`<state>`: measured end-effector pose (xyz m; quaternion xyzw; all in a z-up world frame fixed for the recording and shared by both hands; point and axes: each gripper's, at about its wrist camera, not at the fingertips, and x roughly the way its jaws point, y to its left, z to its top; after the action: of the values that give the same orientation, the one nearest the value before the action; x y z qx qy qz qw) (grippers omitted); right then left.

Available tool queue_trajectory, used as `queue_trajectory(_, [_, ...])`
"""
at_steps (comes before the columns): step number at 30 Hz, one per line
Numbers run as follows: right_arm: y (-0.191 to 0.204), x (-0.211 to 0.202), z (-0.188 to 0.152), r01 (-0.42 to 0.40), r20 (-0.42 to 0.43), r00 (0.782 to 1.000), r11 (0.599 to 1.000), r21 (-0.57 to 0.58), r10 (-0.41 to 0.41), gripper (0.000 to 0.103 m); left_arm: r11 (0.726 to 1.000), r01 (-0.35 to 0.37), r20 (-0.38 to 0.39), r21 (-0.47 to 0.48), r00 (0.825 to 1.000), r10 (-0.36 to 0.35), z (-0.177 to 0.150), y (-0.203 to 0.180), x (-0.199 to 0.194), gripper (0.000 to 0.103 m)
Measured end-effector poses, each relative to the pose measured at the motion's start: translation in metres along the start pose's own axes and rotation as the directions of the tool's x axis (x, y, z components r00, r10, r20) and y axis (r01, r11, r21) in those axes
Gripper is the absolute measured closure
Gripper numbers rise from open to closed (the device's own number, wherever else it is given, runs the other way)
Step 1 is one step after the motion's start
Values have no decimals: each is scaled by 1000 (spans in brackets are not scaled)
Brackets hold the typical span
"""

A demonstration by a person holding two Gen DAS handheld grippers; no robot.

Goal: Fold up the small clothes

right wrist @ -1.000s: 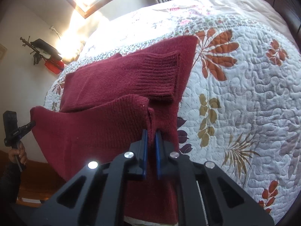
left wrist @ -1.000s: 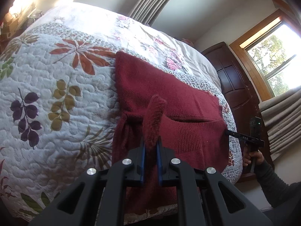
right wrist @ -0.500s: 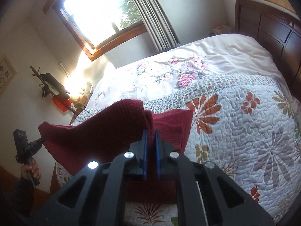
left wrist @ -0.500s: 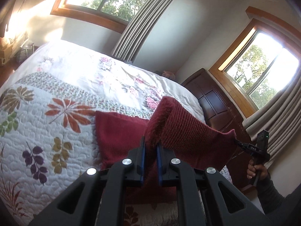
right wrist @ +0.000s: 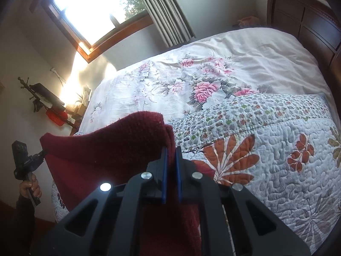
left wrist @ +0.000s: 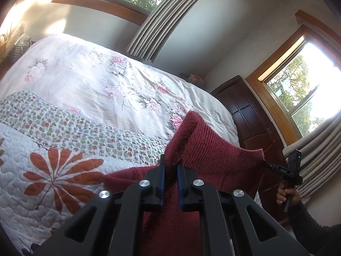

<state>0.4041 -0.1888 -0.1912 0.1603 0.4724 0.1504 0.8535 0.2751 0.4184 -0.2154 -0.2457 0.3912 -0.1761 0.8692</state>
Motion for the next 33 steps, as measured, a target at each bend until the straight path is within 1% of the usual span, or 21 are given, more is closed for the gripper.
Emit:
queue_trajectory(4, [-19,41,13,16,-63,998,999,39,-13,97,997,-27,-88,-70,996,20,14,31,46,94])
queue_trajectory(7, [-28,72,14,43,-123,992,998,42,-38,97,989,-57,-172,-134,984,33,15,58,83,94])
queue_trajectory(9, [-36,95,11,66,-188,981,996,56,-54,97,976,-94,-256,-197,966,41,9,80,109,94])
queue_trajectory(11, [-44,119,7,92,-258,964,994,66,-72,97,958,-151,-340,-245,938,60,1,99,133,94])
queue_trajectory(13, [-51,137,1,116,-322,943,990,75,-86,97,934,-191,-402,-303,914,56,-8,117,149,94])
queue_trajectory(14, [-54,142,0,125,-338,937,989,79,-92,97,921,-187,-403,-342,915,36,-11,122,151,94])
queue_trajectory(15, [-55,142,-1,127,-337,937,989,77,-94,97,915,-168,-386,-367,922,14,-11,124,149,94])
queue_trajectory(16, [-54,139,0,123,-325,941,989,77,-92,97,917,-147,-366,-372,931,1,-10,123,145,94])
queue_trajectory(18, [-50,128,4,107,-289,954,990,87,-78,97,931,-116,-326,-346,945,-3,-3,112,134,94])
queue_trajectory(21, [-45,114,14,100,-239,968,992,78,-79,97,955,-103,-265,-279,964,27,11,94,118,95])
queue_trajectory(23, [-44,112,21,106,-223,971,992,74,-87,97,962,-90,-236,-256,971,29,20,89,115,95])
queue_trajectory(25, [-46,116,23,114,-223,970,990,87,-92,97,965,-90,-230,-246,973,32,28,87,121,95])
queue_trajectory(27, [-51,126,23,136,-239,965,986,99,-109,97,960,-111,-257,-255,966,44,31,91,136,95])
queue_trajectory(30, [-61,150,15,180,-279,949,978,102,-146,97,950,-174,-317,-259,945,86,22,107,165,95])
queue_trajectory(33, [-70,167,3,215,-320,932,971,106,-172,97,922,-262,-395,-286,908,135,6,129,188,95])
